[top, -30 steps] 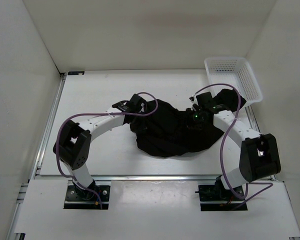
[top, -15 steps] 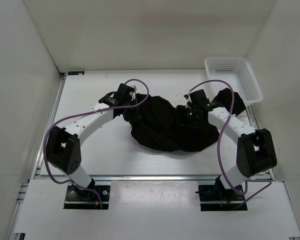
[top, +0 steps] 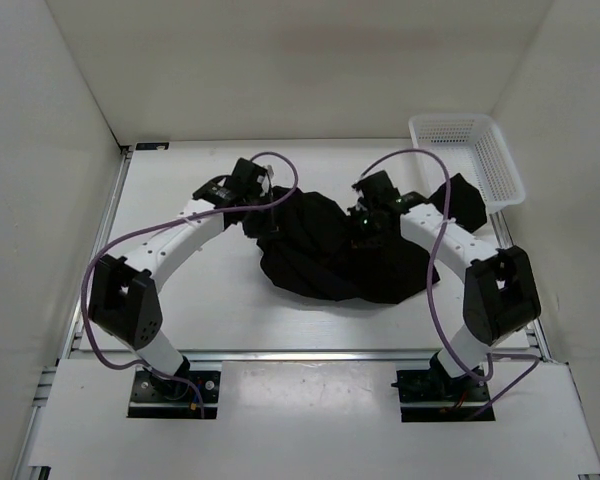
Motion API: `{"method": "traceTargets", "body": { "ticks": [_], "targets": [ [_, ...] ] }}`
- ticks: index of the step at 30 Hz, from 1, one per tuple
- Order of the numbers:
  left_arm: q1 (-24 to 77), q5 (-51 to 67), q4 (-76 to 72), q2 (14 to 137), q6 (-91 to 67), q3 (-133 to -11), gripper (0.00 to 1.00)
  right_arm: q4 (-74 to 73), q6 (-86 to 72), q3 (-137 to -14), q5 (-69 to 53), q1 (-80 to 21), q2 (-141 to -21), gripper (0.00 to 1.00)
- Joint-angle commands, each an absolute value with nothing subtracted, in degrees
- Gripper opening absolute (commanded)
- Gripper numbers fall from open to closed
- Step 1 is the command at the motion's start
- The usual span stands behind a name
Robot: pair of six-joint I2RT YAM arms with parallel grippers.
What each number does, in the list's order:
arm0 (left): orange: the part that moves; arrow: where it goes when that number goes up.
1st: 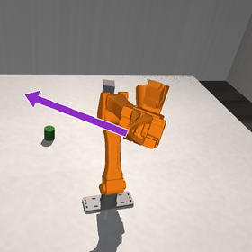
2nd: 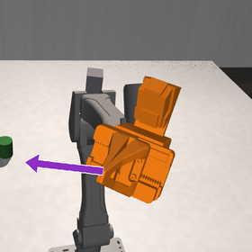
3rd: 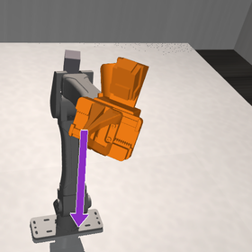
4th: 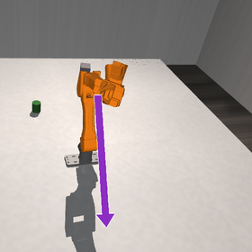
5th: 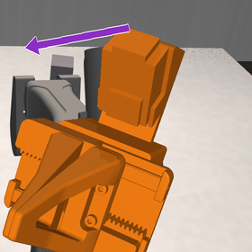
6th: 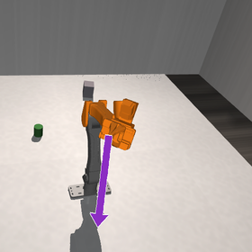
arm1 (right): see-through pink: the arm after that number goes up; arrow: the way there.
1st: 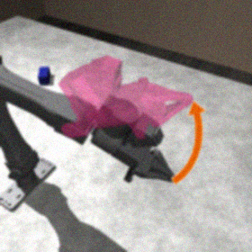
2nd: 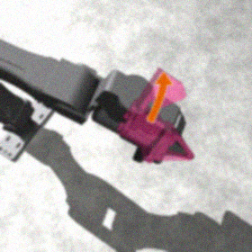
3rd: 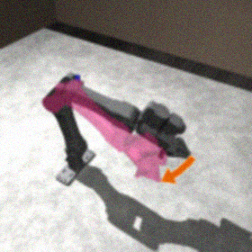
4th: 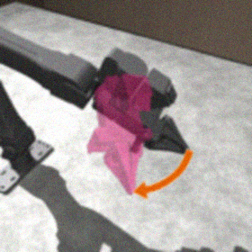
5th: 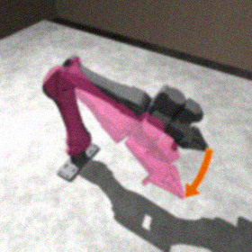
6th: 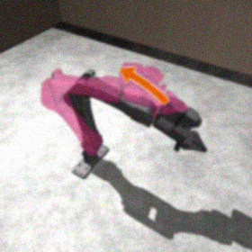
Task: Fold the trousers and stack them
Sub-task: Flatten the trousers out
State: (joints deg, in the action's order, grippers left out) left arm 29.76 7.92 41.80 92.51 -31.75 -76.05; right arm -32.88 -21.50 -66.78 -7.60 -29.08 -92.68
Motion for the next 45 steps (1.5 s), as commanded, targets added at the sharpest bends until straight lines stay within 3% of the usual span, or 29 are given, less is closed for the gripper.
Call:
{"method": "traceTargets", "body": {
  "ticks": [1, 6, 7, 9, 10, 13, 16, 19, 24, 25, 26, 27, 28, 29, 30, 36, 44, 45],
  "targets": [
    [26.73, 4.06, 47.26, 88.24, -26.91, -86.01, 0.1, -35.76, -19.26, -77.76, -2.72, -24.97, -91.85, 0.0],
    [15.93, 1.75, 60.19, 95.52, -20.75, -112.71, 0.1, -42.7, -17.93, -102.52, -5.7, -16.02, -95.61, 0.0],
    [12.17, 2.71, 64.82, 97.28, -20.13, -126.08, 0.1, -44.19, -17.93, -114.66, -6.67, -15.21, -98.5, 0.0],
    [9.33, 5.0, 68.45, 101.32, -19.42, -140.21, 0.1, -49.71, -18.54, -128.6, -8.25, -14.07, -102.29, 0.0],
    [6.71, 9.27, 64.46, 98.47, -21.25, -138.97, 0.1, -51.31, -19.24, -141.64, -10.26, -14.06, -105.96, 0.0],
    [5.89, 11.95, 61.07, 96.77, -22.06, -138.68, 0.1, -53.53, -21.35, -151.42, -13.35, -14.06, -107.93, 0.0],
    [6.5, 11.95, 63.19, 94.93, -21.27, -137.82, 0.1, -49.85, -20.84, -141.2, -11.26, -14.06, -100.66, 0.0],
    [7.12, 10.2, 61.45, 87.14, -20.13, -127.3, 0.1, -46.76, -20.3, -122.48, -6.26, -14.06, -91.17, 0.0],
    [9.05, 12.91, 57.93, 70.43, -20.13, -99.4, 0.1, -42.2, -24.15, -86.71, 7.17, -13.01, -71.08, 0.0],
    [9.66, 13.7, 57.05, 65.18, -20.13, -94.79, 0.34, -41.49, -24.78, -82.05, 8.08, -12.4, -68.23, 0.06],
    [10.19, 14.23, 57.04, 63.3, -19.6, -90.74, 0.6, -40.7, -25.39, -78.26, 8.61, -10.74, -66.03, 0.25],
    [10.8, 13.63, 56.34, 62.32, -18.99, -84.7, 0.73, -40.17, -25.4, -72.74, 8.61, -9.85, -62.7, 0.49],
    [10.81, 12.49, 56.34, 62.31, -18.98, -82.9, 0.78, -40.17, -25.4, -71.21, 7.83, -9.15, -61.8, 0.81],
    [10.81, 11.52, 56.34, 63.79, -18.98, -82.18, 0.78, -40.17, -24.79, -70.67, 6.95, -8.44, -61.79, 0.91],
    [10.81, 10.99, 56.34, 65.11, -17.59, -83.4, 0.78, -40.17, -24.79, -71.36, 6.94, -8.44, -61.79, 0.95],
    [10.81, 9.58, 58.79, 73.11, -16.35, -94.03, 0.78, -41.22, -23.55, -73.38, 4.66, -8.44, -61.26, 1.0],
    [10.81, 9.49, 59.33, 75.06, -16.35, -99.83, 0.7, -41.22, -22.51, -73.92, 6.94, -8.44, -57.67, 0.96],
    [10.81, 9.49, 59.94, 73.93, -16.35, -99.84, 0.7, -41.22, -21.89, -73.39, 6.94, -8.44, -57.66, 0.92]
  ]
}}
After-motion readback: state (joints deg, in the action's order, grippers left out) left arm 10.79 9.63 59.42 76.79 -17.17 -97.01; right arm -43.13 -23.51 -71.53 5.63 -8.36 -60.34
